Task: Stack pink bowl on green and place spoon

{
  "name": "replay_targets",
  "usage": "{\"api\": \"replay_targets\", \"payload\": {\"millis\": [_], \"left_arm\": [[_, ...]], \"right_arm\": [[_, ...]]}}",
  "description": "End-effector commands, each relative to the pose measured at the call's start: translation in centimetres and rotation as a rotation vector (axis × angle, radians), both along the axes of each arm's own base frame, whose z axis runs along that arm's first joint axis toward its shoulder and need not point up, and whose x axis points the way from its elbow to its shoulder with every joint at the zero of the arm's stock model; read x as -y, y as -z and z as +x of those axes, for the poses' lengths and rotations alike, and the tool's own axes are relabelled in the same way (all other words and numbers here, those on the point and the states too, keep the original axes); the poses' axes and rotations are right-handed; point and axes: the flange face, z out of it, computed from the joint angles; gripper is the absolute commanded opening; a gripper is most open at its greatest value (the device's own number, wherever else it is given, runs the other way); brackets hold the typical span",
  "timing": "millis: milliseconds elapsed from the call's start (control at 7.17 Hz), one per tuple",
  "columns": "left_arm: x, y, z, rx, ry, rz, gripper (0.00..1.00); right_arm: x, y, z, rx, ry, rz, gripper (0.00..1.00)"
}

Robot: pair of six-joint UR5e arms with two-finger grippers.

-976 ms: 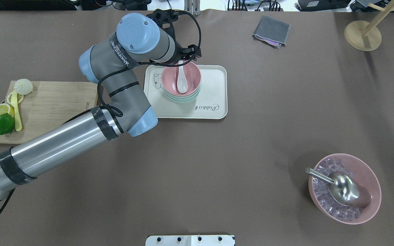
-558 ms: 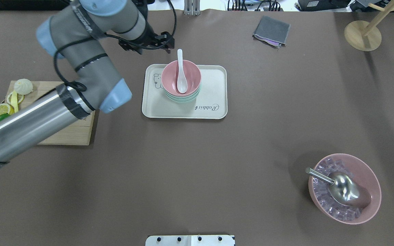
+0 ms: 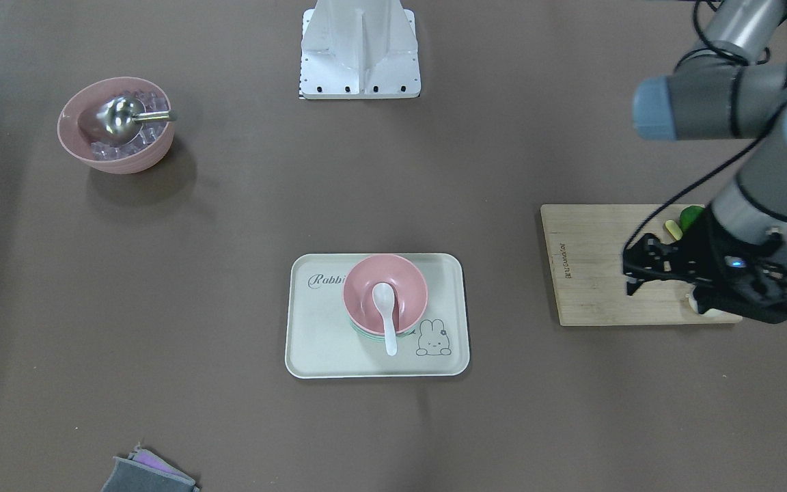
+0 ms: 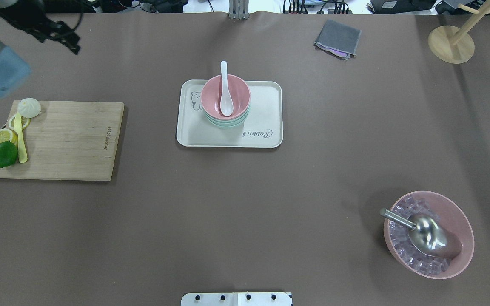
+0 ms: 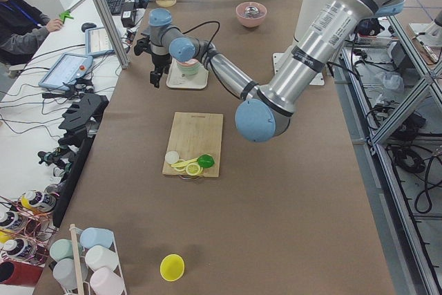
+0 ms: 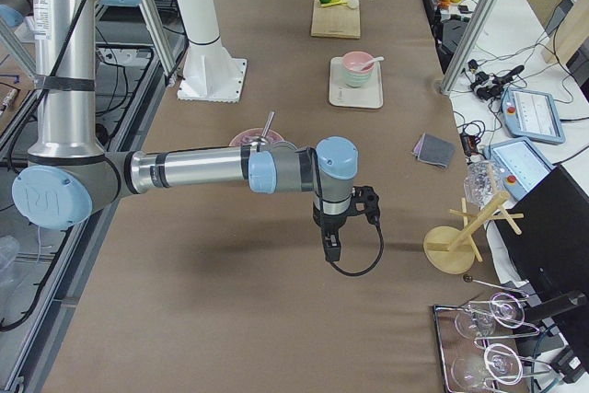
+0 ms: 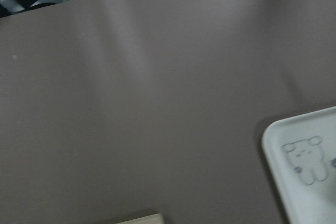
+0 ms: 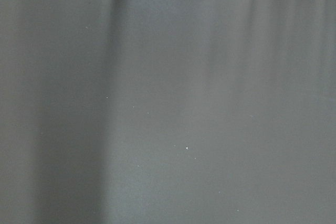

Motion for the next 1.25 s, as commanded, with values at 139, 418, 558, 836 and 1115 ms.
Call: {"api": "replay_targets", "payload": {"millis": [139, 418, 558, 836, 1115], "left_arm": [[-7.0, -19.5, -15.6, 0.073, -0.106, -0.021, 0.98], [-11.3, -29.0, -21.3, 0.097, -0.015, -0.203, 0.98], [-10.8, -33.4, -24.7, 0.107, 0.048, -0.231, 0.98], [-15.5, -36.6, -26.8, 0.094, 0.124, -0.28, 0.98], [-15.9, -35.6, -26.6, 0.046, 0.128, -0.28, 0.98]], "right_arm": [[-1.0, -1.7, 0.0, 0.0, -0.002, -0.036, 1.0], [-1.4, -2.2, 0.0, 0.001, -0.006, -0.051, 1.0], [-1.4, -2.3, 0.0, -0.001, -0.008, -0.055, 1.0], [-1.6, -2.6, 0.0, 0.005, -0.009, -0.064, 1.0], [-1.5, -2.4, 0.0, 0.007, -0.01, -0.06, 1.0]]}}
